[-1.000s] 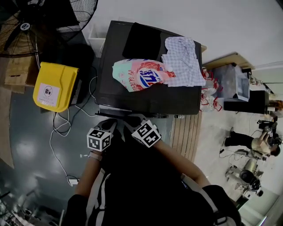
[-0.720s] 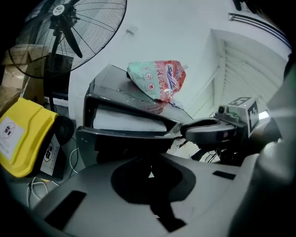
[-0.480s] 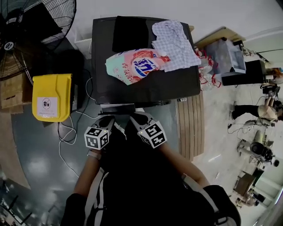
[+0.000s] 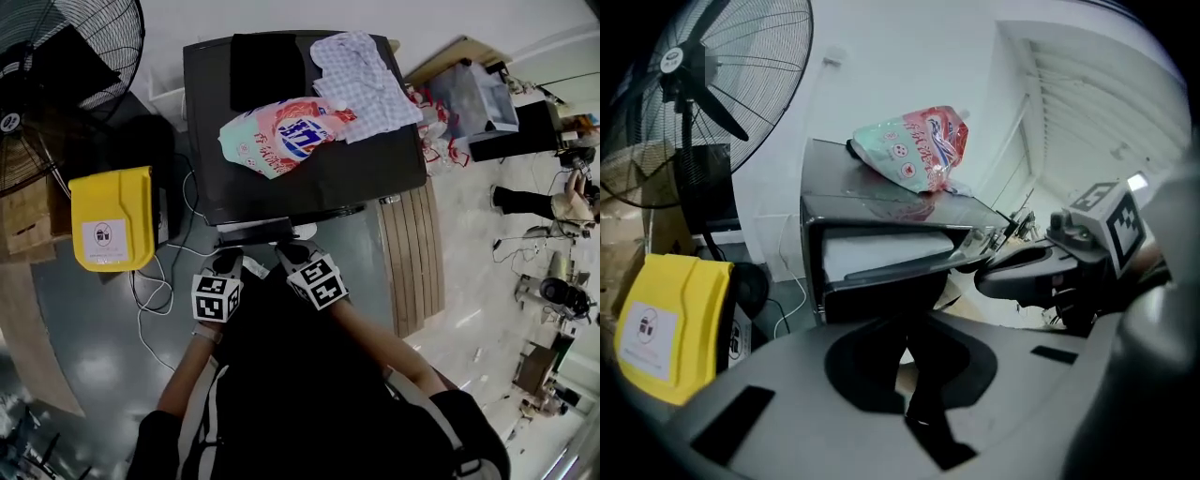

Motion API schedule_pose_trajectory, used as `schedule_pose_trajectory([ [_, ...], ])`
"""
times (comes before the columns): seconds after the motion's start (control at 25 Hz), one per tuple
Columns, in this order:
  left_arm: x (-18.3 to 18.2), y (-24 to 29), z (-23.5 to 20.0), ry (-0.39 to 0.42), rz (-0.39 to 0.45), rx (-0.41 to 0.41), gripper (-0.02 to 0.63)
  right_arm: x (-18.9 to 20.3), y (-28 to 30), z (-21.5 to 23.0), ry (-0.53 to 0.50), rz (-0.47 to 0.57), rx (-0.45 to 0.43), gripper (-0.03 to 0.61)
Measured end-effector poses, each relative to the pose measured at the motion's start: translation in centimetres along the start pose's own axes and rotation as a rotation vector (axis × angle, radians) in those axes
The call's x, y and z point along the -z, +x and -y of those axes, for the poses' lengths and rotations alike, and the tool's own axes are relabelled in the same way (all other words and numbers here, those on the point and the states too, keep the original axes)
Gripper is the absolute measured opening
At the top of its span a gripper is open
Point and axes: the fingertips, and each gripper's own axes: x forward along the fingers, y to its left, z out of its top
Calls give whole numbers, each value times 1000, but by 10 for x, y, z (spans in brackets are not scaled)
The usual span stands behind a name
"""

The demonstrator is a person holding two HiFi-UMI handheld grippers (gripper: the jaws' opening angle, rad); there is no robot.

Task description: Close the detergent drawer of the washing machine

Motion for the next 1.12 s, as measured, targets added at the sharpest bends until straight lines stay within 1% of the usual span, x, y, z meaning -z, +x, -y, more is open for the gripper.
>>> schedule_pose_trajectory([
  [0.16, 1, 3, -1, 45, -32, 5, 11, 6, 10, 3, 52, -20, 13, 20],
  [0.4, 10, 3, -13, 26, -53, -1, 11, 12, 17, 7, 105, -18, 35, 15],
  [0.6, 13, 6, -16, 21, -78, 6, 11, 12, 20, 7, 103, -31, 31, 15],
  [0.8, 1, 7, -24, 20, -43, -25, 11, 0, 18, 18, 104, 11, 64, 15],
  [1.12, -15, 10, -33, 17, -22, -57, 11, -14, 17, 29, 105, 31, 69, 15],
])
